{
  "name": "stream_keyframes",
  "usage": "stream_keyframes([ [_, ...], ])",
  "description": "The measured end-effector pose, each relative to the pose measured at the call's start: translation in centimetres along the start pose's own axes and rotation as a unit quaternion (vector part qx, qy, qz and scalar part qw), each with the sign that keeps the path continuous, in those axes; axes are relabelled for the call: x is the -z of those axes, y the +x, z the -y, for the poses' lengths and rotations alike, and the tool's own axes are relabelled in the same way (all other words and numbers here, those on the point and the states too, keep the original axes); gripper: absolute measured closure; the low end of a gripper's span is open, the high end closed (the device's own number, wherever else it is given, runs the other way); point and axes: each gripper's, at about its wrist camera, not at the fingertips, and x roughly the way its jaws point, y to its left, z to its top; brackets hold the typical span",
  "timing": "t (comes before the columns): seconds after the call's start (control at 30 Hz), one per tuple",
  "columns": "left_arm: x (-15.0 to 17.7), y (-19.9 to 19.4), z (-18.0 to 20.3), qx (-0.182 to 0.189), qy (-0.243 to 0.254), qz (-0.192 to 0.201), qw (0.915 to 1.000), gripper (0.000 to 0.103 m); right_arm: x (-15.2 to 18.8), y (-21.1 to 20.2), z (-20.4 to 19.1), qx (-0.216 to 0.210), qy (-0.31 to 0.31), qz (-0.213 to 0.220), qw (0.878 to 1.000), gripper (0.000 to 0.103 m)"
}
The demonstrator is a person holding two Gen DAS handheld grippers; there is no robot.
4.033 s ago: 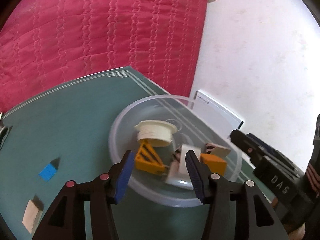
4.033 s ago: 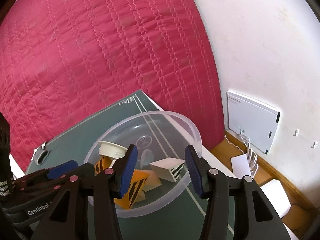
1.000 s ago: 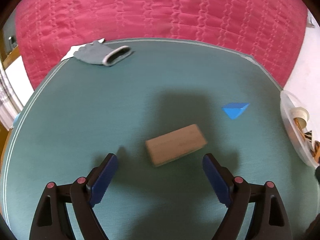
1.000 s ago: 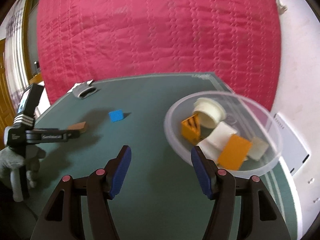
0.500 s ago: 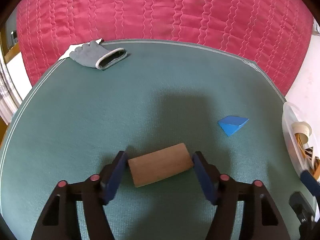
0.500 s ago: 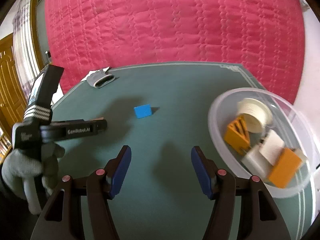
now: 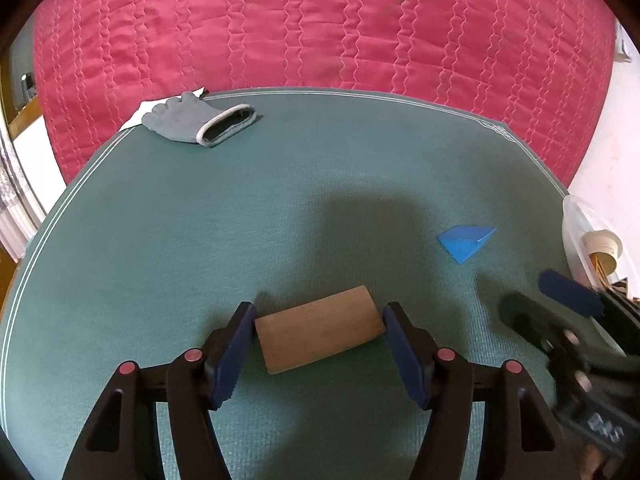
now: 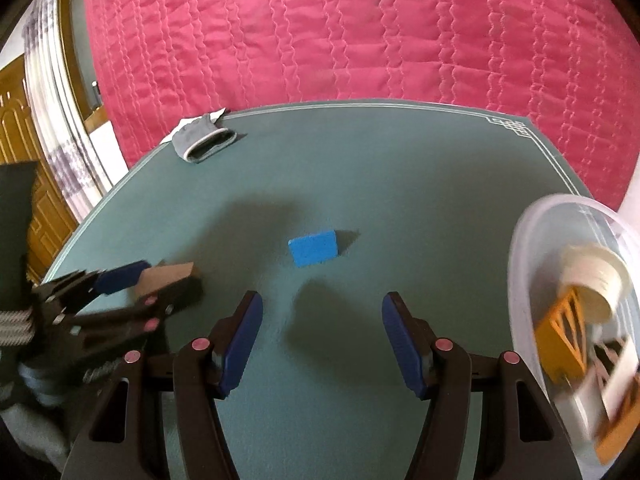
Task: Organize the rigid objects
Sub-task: 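Grasp blue wedge with right tool while left tool holds wooden plank, then carry blue wedge into clear bowl and release with right tool while left tool carries plank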
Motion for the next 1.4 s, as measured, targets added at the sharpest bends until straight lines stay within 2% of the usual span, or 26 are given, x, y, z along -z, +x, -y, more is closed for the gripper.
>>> stream_keyframes([
  [0.33, 0.2, -0.1, 0.0, -0.001, 0.002, 0.002, 1.0000, 0.035, -2.5, 3.3, -0.2, -0.001, -0.001, -0.020, 1.000, 0.041],
  [0.6, 0.1, 0.0, 0.1, -0.004, 0.003, 0.002, 1.0000, 0.035, -2.9, 4.0, -0.8, 0.009, -0.017, -0.025, 1.000, 0.066],
  [0.7, 0.0, 0.0, 0.1, -0.005, 0.003, 0.002, 1.0000, 0.035, -2.8, 3.9, -0.9, 0.008, -0.018, -0.023, 1.000, 0.070],
  [1.1, 0.1, 0.1, 0.1, -0.006, 0.005, 0.002, 1.0000, 0.035, -1.5, 1.7, -1.4, 0.008, -0.023, 0.000, 1.000, 0.071],
  [1.4, 0.0, -0.2, 0.3, -0.011, 0.010, 0.009, 0.9998, 0.035, -0.5, -1.8, 0.1, 0.004, 0.010, 0.028, 1.000, 0.071],
])
